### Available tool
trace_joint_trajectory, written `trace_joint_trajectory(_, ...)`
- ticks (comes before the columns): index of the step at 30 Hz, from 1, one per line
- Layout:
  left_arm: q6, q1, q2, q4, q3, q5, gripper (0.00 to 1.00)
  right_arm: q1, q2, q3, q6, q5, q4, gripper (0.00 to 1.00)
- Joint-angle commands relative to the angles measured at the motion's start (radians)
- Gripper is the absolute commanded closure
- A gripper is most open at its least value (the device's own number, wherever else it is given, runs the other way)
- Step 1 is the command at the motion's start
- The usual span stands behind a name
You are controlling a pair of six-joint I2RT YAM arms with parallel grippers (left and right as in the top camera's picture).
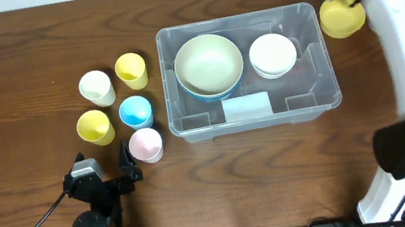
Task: Pack container
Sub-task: 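Move the right gripper to the grey bowl and grasp its rim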
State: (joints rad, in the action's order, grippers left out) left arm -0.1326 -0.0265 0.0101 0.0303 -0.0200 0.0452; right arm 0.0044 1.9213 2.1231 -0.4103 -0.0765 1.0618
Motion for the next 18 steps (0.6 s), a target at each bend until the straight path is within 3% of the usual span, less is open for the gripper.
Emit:
trace_joint_trajectory(1, 0.008, -0.007, -0.006, 0.040, 0.016, -0.020, 0.02, -0.114, -0.005, 0.019, -0.090, -0.171, 0.013, 0.01)
trace_joint_trajectory(11, 0.008, -0.007, -0.006, 0.040, 0.016, -0.020, 0.02, -0.404, 0.197, 0.019, -0.098, -0.003, 0.005, 0.01)
trace_joint_trajectory(18, 0.008, -0.007, -0.006, 0.040, 0.016, -0.020, 0.02, -0.463, 0.367, 0.019, -0.098, 0.074, -0.005, 0.04)
